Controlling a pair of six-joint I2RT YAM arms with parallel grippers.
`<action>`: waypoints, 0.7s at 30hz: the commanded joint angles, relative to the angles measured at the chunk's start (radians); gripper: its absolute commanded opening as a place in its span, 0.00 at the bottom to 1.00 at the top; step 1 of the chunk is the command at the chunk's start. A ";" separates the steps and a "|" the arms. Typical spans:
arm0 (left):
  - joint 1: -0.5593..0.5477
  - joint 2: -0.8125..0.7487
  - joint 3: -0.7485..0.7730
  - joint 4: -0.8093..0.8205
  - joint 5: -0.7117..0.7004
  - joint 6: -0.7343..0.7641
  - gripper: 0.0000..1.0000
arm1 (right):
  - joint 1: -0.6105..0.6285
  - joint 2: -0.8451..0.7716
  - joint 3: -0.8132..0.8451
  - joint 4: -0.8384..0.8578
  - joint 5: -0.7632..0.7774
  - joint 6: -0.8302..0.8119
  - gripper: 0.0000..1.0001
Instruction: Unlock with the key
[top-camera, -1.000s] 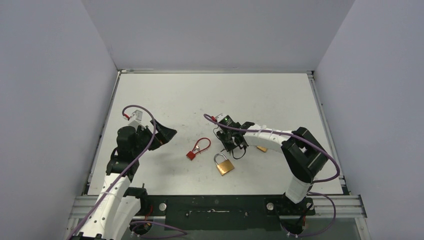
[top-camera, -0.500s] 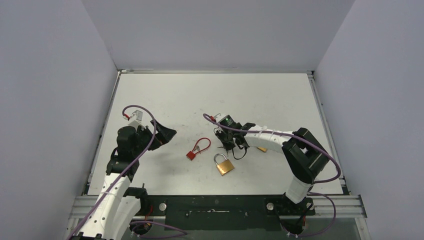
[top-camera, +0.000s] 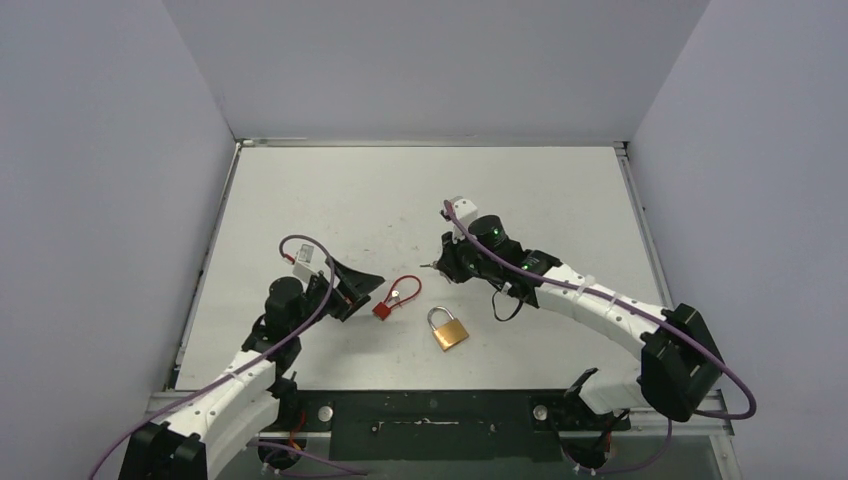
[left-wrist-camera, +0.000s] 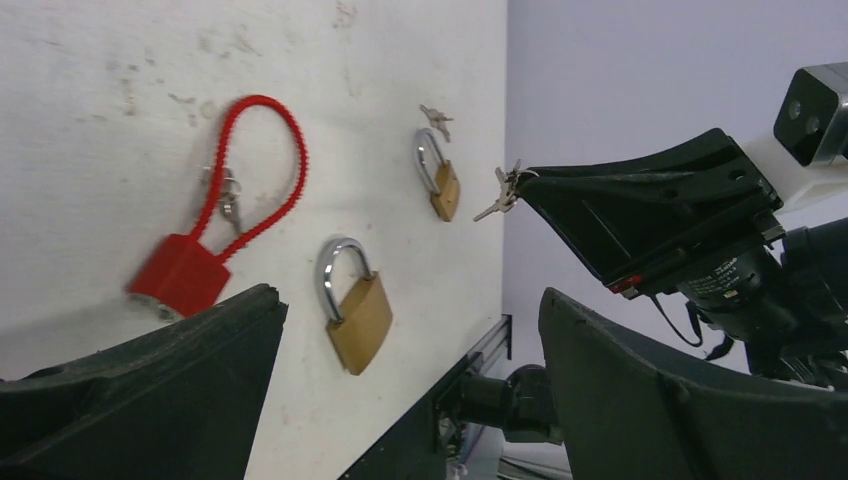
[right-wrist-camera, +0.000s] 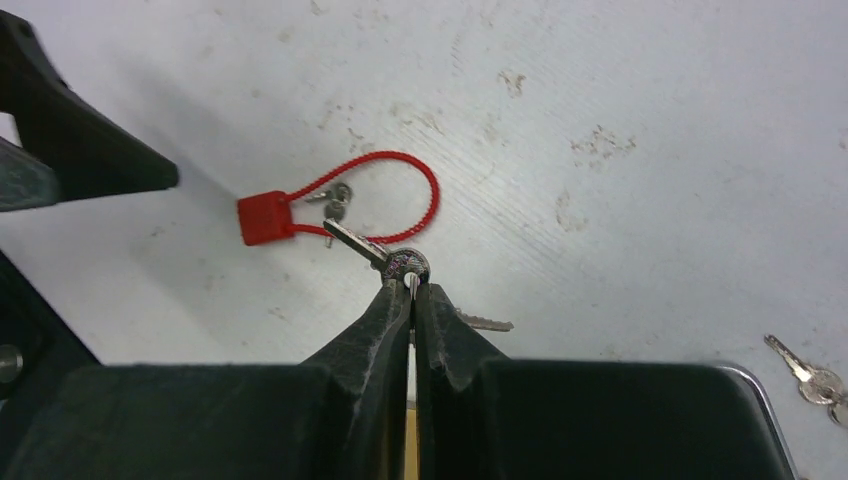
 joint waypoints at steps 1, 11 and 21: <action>-0.118 0.032 0.049 0.236 -0.104 -0.150 0.96 | 0.001 -0.076 -0.016 0.107 -0.099 0.067 0.00; -0.278 0.197 0.092 0.483 -0.285 -0.126 0.92 | 0.018 -0.091 0.019 0.109 -0.184 0.213 0.00; -0.313 0.319 0.183 0.499 -0.294 -0.004 0.53 | 0.022 -0.075 0.035 0.099 -0.194 0.270 0.00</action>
